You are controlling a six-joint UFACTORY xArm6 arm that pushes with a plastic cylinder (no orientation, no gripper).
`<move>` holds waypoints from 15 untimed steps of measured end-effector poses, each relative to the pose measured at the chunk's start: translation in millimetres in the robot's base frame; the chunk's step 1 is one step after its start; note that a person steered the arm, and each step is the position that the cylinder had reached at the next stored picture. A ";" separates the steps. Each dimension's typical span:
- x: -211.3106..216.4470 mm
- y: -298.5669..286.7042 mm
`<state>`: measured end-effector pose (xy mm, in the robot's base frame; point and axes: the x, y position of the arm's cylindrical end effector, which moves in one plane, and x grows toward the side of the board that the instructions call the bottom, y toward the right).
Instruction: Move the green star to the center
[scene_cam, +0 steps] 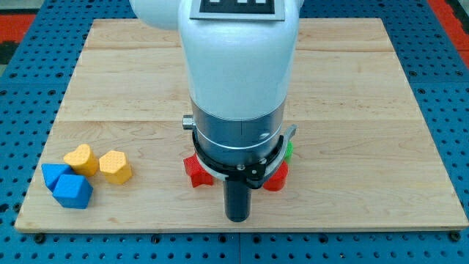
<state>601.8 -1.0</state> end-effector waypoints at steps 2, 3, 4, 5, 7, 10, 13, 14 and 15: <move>0.0 -2.0; 7.0 8.1; -4.2 14.6; -45.1 26.9; -113.6 42.4; -126.6 42.4; -105.2 33.6; -114.6 8.2; -160.6 2.4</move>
<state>441.2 1.4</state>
